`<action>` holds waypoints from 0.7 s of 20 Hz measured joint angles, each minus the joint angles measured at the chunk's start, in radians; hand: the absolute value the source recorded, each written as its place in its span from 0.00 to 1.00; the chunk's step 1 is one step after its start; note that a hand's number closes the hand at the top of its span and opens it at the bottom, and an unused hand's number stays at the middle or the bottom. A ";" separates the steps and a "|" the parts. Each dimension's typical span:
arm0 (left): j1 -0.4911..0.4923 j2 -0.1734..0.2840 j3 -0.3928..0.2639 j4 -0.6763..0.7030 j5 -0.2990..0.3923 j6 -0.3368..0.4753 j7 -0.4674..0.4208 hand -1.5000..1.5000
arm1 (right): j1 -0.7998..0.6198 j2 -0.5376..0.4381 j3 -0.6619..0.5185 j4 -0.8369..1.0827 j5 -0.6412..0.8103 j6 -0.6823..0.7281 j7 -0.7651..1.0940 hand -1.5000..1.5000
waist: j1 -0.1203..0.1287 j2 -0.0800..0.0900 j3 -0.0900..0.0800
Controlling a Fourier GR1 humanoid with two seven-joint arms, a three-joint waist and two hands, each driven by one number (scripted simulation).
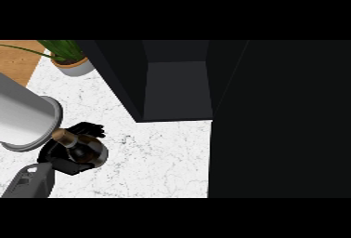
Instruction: Pick up the wine, place it into the cabinet and close the cabinet
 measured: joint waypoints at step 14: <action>-0.010 -0.006 -0.087 -0.015 0.036 0.024 -0.043 1.00 | 0.001 -0.009 -0.024 0.028 0.000 0.014 -0.024 0.00 | 0.001 0.001 -0.001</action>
